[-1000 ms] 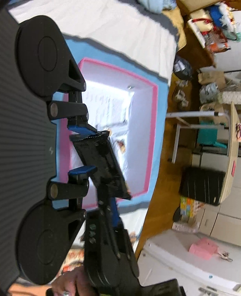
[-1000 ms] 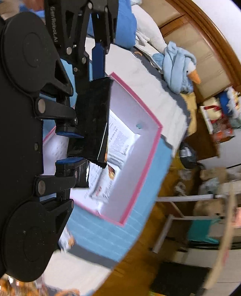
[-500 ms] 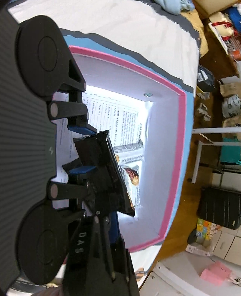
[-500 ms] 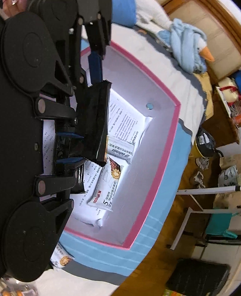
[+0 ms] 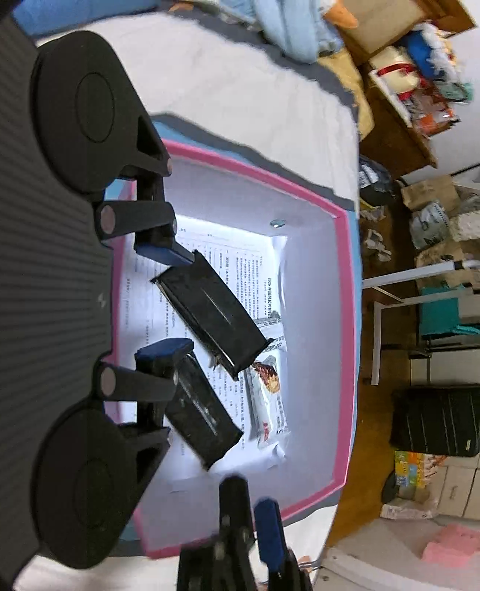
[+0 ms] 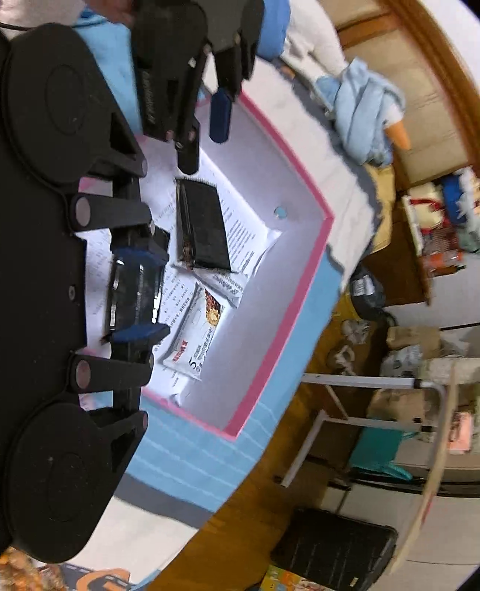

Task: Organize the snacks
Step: 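Lower the black pouch into the pink box and open both tools, then move the right tool to a white snack bar and grasp it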

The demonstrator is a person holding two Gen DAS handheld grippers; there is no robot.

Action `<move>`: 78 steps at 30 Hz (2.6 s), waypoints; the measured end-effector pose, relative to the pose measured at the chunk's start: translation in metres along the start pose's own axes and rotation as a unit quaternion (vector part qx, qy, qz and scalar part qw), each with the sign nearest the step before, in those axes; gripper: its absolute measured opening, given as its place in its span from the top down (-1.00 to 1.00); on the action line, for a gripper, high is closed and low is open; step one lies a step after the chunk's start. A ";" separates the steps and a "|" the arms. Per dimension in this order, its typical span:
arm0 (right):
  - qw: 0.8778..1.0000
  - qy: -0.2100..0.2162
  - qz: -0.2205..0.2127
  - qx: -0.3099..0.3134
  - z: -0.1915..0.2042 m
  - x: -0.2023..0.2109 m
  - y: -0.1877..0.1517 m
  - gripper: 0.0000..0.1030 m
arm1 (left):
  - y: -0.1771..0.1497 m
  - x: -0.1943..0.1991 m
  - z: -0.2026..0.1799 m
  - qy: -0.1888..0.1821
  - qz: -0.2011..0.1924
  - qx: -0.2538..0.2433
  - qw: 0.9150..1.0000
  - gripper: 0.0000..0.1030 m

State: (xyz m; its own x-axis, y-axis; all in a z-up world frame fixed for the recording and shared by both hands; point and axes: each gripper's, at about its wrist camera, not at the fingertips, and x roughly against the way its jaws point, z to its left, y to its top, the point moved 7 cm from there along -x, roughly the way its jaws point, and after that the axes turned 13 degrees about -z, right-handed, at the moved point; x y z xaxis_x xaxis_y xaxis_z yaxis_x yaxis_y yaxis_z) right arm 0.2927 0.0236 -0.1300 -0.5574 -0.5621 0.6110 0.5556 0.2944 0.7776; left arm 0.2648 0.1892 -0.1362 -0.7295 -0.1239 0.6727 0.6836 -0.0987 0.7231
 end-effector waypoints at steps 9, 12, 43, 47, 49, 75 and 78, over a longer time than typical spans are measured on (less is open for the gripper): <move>0.997 0.019 -0.039 0.059 -0.002 0.100 -0.012 -0.12 | 0.024 0.078 -0.036 -0.027 -0.042 -0.052 0.997 -0.36; 0.996 0.022 -0.035 0.076 -0.006 0.126 -0.021 -0.30 | 0.028 0.103 -0.050 -0.067 -0.061 -0.053 0.994 -0.37; 0.990 -0.119 -0.052 -0.053 -0.148 0.262 -0.208 -0.82 | -0.033 0.063 -0.310 -0.290 0.000 -0.057 0.955 -0.89; 0.991 -0.105 -0.054 -0.064 -0.151 0.246 -0.201 -0.69 | -0.013 0.048 -0.279 -0.255 -0.028 -0.014 0.966 -0.88; 0.991 -0.100 -0.054 -0.072 -0.153 0.236 -0.197 -0.59 | -0.001 0.036 -0.262 -0.220 -0.046 0.001 0.974 -0.87; 0.981 -0.154 0.030 -0.116 -0.183 0.197 -0.202 0.29 | 0.025 -0.109 -0.278 -0.130 0.090 -0.181 0.971 0.38; 0.980 -0.154 0.029 -0.119 -0.183 0.196 -0.200 0.35 | 0.021 -0.115 -0.277 -0.126 0.097 -0.170 0.973 0.39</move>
State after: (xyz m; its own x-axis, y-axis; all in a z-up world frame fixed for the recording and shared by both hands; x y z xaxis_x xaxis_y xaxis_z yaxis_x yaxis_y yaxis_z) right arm 0.1850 -0.2876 -0.1931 -0.6599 -0.2792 0.6975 0.7000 0.1090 0.7058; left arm 0.3691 -0.0718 -0.2415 -0.5397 0.0681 0.8391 0.7457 -0.4237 0.5141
